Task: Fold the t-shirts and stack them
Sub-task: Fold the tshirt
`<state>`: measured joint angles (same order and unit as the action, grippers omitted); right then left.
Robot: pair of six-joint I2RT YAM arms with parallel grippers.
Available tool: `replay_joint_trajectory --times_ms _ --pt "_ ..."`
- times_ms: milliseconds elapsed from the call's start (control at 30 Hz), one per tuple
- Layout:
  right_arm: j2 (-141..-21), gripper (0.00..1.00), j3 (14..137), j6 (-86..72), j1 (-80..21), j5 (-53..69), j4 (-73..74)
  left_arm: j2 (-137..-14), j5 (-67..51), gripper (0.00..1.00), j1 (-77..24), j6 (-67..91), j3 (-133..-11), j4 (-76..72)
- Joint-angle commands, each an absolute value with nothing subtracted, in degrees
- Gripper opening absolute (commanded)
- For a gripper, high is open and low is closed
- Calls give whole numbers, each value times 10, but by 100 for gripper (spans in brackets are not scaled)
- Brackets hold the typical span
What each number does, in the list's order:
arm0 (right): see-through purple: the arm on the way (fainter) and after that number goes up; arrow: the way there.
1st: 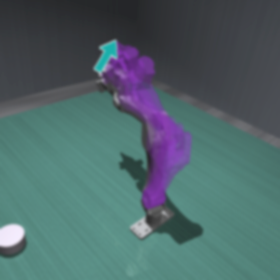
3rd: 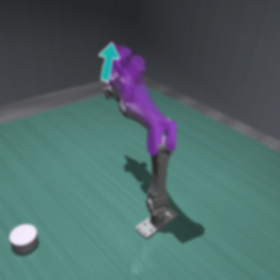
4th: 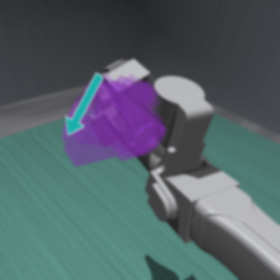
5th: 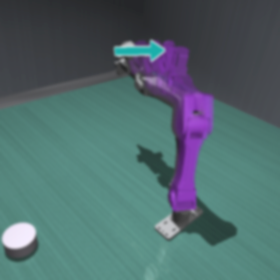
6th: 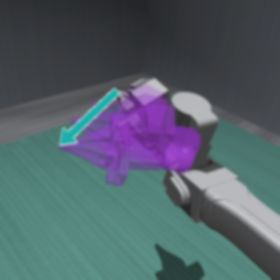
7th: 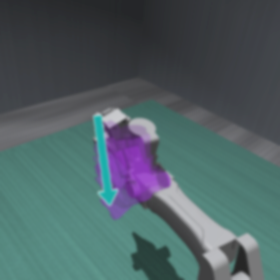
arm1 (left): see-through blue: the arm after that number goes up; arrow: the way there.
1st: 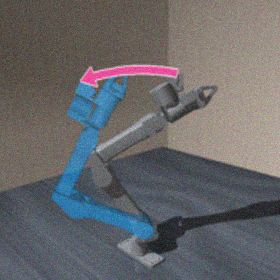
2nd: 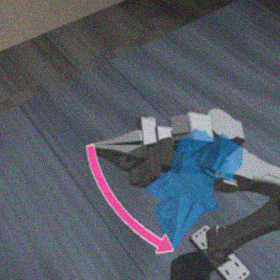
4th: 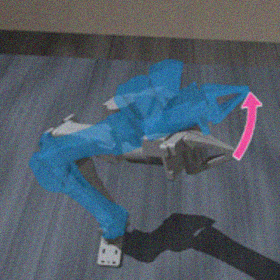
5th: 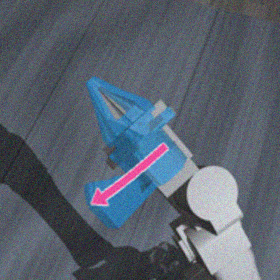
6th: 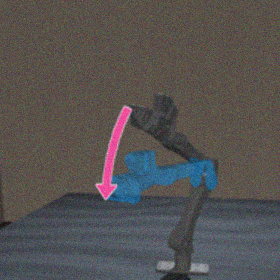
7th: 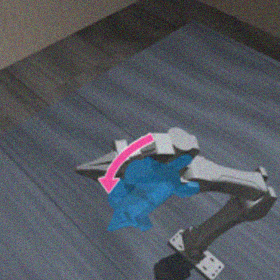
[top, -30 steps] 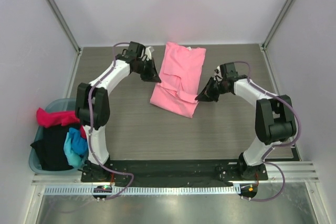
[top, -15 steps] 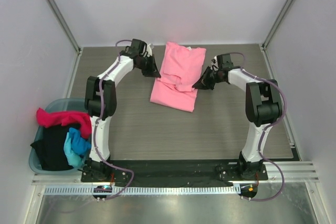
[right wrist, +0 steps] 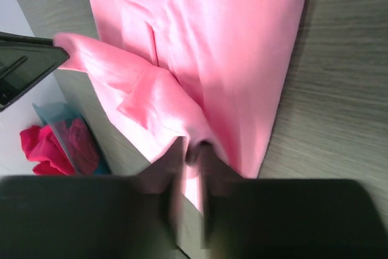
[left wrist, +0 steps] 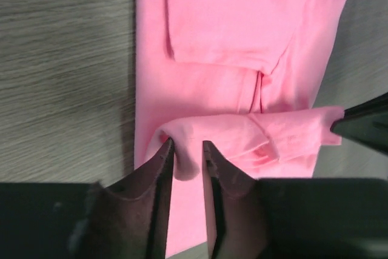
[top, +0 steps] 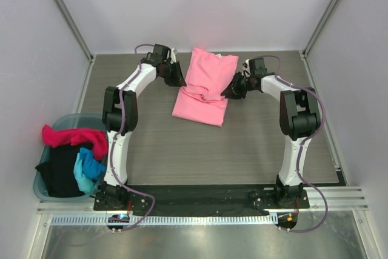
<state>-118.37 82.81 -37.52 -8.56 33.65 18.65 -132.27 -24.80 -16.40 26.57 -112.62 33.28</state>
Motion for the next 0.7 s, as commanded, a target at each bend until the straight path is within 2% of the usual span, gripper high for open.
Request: replay_joint_trajectory --times_ms 0,33,100,233,300,367,500,533,667 --pt "-1169 33 858 -354 -81 324 135 -1308 -201 29 -156 265 -1157 304" --pt "-1165 48 860 -352 -81 320 134 -1306 -193 33 -155 262 -1159 304" --pt "-1147 58 860 -339 -79 318 133 -1302 -174 42 -152 257 -1169 303" --pt "-1088 61 841 -330 -65 316 152 -1251 -149 46 -147 225 -1165 330" --pt "-1048 61 820 -333 -60 319 191 -1224 -156 48 -136 214 -1124 360" --pt "-1022 61 783 -333 -54 337 226 -1186 -179 48 -127 208 -1091 385" --pt "-978 61 689 -354 -54 379 245 -1146 -278 61 -96 234 -978 443" --pt "-972 61 671 -361 -55 381 246 -1140 -299 61 -84 241 -926 440" --pt "-952 61 580 -376 -74 391 254 -1127 -344 61 -80 260 -854 418"
